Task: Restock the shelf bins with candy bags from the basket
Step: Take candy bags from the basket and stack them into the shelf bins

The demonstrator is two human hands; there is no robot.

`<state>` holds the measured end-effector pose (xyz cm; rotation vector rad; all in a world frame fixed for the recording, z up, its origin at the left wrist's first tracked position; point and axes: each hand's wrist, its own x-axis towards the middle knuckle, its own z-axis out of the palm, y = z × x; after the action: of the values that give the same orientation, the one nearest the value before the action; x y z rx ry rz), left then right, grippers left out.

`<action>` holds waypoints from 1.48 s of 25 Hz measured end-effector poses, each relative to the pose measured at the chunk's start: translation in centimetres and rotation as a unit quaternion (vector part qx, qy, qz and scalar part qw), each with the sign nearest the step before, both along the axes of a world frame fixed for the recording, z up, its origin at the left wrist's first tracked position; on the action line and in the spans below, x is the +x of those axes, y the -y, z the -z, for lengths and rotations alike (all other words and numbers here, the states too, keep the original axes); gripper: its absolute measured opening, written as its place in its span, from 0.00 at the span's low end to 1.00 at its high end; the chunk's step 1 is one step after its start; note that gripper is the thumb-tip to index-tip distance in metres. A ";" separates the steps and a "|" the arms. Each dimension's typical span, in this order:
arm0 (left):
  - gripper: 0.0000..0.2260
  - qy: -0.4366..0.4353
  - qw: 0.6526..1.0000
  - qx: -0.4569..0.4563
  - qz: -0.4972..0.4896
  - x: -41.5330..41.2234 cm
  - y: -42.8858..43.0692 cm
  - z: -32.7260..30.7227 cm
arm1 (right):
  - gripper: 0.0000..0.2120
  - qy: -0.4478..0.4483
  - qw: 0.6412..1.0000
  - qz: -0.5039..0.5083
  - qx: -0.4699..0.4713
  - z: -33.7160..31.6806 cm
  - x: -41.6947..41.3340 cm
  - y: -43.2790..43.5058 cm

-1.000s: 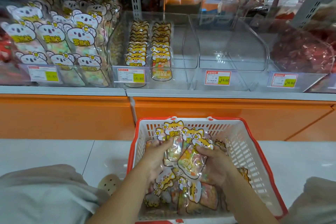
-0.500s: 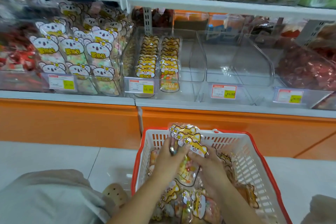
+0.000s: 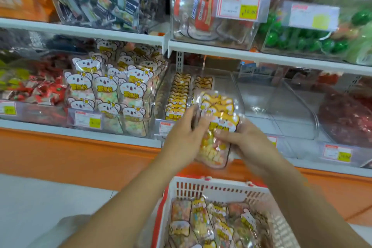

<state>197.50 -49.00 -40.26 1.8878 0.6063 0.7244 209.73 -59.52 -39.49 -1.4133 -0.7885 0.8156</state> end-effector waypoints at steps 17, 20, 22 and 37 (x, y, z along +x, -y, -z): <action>0.26 -0.124 0.937 0.318 -0.082 -1.9 -10.7 3.6 | 0.45 0.217 0.886 0.050 -0.406 -0.2 6.8 -11.9; 0.26 -0.125 0.934 0.324 -0.084 -1.9 -10.7 3.6 | 0.37 0.309 0.849 0.040 -0.426 0.2 6.0 -12.0; 0.26 -0.123 0.937 0.316 -0.085 -1.9 -10.6 3.5 | 0.26 0.380 0.816 0.028 -0.435 0.3 6.1 -12.2; 0.26 -0.114 0.935 0.323 -0.093 -2.1 -10.9 3.6 | 0.30 0.149 0.936 -0.037 -0.318 1.9 4.5 -15.2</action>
<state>195.42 -38.06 -43.90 2.5746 0.7612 0.9081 214.23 -44.30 -41.35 -2.1327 -0.8480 0.9783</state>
